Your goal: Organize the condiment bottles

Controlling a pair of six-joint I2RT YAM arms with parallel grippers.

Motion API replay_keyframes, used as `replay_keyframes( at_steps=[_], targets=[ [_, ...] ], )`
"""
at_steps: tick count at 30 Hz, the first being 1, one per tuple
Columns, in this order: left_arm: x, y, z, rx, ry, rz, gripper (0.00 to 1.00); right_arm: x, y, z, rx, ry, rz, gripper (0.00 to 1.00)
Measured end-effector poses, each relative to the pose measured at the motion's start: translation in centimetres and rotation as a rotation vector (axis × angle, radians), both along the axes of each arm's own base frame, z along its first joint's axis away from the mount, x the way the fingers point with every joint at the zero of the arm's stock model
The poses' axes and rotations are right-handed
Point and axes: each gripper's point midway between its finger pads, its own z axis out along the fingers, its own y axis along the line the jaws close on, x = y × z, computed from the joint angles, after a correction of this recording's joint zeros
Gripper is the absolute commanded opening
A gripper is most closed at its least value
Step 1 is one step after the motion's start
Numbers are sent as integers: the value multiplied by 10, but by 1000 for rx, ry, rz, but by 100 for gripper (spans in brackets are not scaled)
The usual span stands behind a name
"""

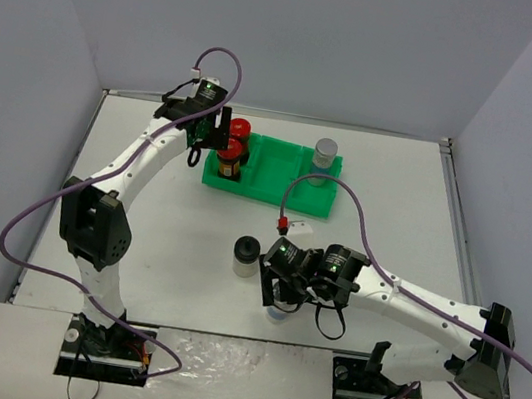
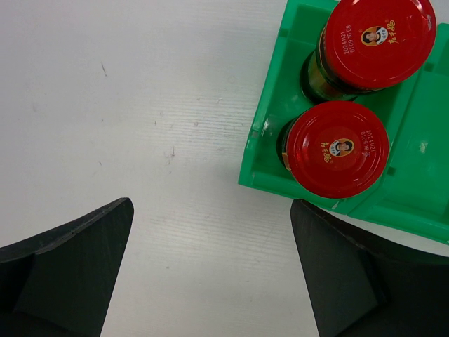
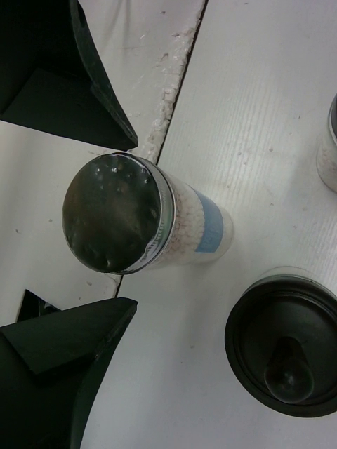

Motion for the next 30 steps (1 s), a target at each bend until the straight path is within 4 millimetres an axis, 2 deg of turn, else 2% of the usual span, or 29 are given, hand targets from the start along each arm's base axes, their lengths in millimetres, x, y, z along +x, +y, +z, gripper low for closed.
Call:
replay_keyframes(
  at_steps=[5, 10, 11, 16, 17, 18, 25, 27, 30],
  targets=[
    [0, 0, -1, 2, 2, -2, 93, 0, 0, -1, 0, 0, -3, 77],
    [0, 0, 0, 4, 2, -3, 93, -1, 1, -6, -15, 4, 0, 62],
    [0, 0, 0, 4, 2, -3, 93, -1, 2, -8, -18, 5, 1, 55],
    [0, 1, 0, 5, 1, -2, 94, 0, 4, -10, -21, 5, 3, 5],
    [0, 1, 0, 6, 1, -1, 94, 0, 4, -10, -21, 4, 3, 2],
    [0, 1, 0, 7, 1, 0, 93, 0, 4, -10, -21, 4, 2, 0],
    [-2, 3, -5, 14, 11, 4, 93, 1, 5, -6, -24, -4, 21, 0],
    [-2, 4, -5, 14, 11, 5, 93, 5, 11, 8, -13, -19, 35, 0],
    [-1, 5, -5, 14, 12, 7, 93, 16, 33, 42, 68, -74, 50, 0]
  ],
)
